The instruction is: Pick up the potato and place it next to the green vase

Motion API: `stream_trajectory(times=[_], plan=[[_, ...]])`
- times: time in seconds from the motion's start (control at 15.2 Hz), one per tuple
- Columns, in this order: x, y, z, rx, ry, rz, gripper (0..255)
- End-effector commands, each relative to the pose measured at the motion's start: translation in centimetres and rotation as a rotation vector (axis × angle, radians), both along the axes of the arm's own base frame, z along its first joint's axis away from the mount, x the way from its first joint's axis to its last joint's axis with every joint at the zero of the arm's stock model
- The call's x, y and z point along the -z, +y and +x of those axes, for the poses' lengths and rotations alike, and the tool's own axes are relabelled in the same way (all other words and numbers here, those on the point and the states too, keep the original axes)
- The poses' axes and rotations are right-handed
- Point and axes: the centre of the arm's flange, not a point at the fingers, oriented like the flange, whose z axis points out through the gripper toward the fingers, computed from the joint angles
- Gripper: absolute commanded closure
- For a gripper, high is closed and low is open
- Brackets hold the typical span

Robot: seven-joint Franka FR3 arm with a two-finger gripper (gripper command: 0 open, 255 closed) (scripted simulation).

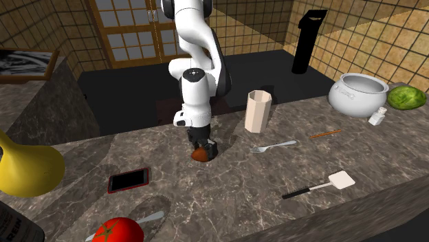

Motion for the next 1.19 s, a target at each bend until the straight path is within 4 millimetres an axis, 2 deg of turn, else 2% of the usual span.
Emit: stream_trajectory(times=[0.0,1.12], plan=[[-1.0,0.1,0.0,0.0,0.0,0.0,255],[-10.0,0.1,0.0,0.0,0.0,0.0,255]])
